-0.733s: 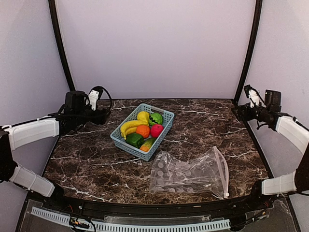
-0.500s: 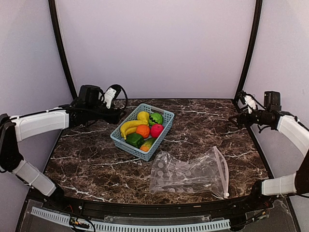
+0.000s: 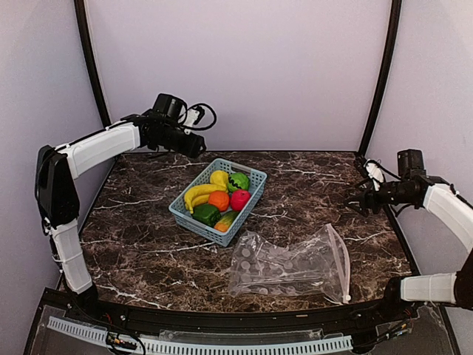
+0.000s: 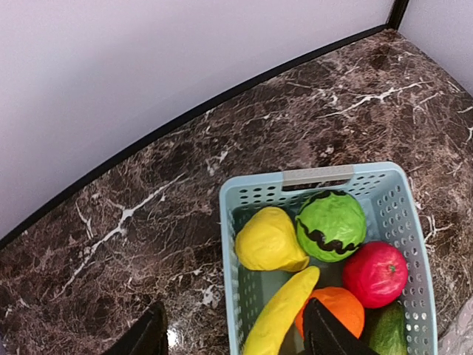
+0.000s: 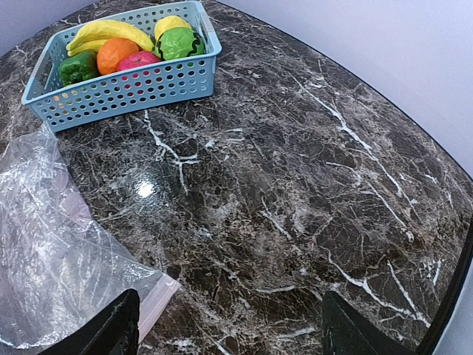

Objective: Place the food in the zip-top bag and seal the zipper
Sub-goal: Adjust the bin at the corner of the board, then adjust the zipper food storage bag at the center of the board, then pick up the zipper food storage bag from the center of the board.

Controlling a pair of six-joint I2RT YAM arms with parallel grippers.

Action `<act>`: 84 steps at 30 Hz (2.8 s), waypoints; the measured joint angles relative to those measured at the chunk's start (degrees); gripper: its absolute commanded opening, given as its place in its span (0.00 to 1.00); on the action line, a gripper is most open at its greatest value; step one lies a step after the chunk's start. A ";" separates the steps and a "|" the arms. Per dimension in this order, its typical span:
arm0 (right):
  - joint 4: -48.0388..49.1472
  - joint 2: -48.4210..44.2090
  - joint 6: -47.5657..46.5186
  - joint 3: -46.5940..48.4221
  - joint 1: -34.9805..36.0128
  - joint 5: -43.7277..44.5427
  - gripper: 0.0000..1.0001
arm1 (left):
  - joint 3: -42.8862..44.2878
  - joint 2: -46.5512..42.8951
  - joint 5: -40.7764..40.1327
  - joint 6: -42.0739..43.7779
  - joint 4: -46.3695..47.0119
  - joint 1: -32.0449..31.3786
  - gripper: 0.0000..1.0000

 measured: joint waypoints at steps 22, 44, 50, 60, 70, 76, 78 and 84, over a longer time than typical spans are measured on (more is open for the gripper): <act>-3.41 -1.11 0.02 2.14 0.66 -2.10 0.78 | 10.51 20.50 12.85 -4.31 -9.57 6.32 0.15; -20.02 -2.64 -34.67 -2.12 1.90 16.92 0.84 | -19.12 -0.39 1.55 -15.43 -5.20 6.21 0.52; -15.17 -5.42 -42.49 -8.39 9.90 20.72 0.84 | -20.13 -3.06 -0.04 -16.65 -4.79 4.92 0.53; -4.90 -2.69 -44.04 -11.13 18.43 23.34 0.85 | -20.26 -11.02 -1.70 -15.61 -3.82 1.22 0.52; -6.78 -1.16 -37.99 -1.73 25.20 11.26 0.80 | -22.77 -12.83 -2.12 -16.00 -2.78 1.33 0.50; -8.92 1.40 -31.67 -1.18 24.26 8.70 0.78 | -23.39 -15.54 -1.09 -15.34 -2.27 -1.40 0.51; -12.17 2.34 -29.03 1.44 22.43 6.56 0.74 | -23.12 -16.83 0.46 -13.64 -1.97 -4.87 0.52; -23.61 6.32 -26.49 9.51 13.66 0.26 0.65 | -19.58 -17.40 6.32 -6.54 -2.16 -19.43 0.52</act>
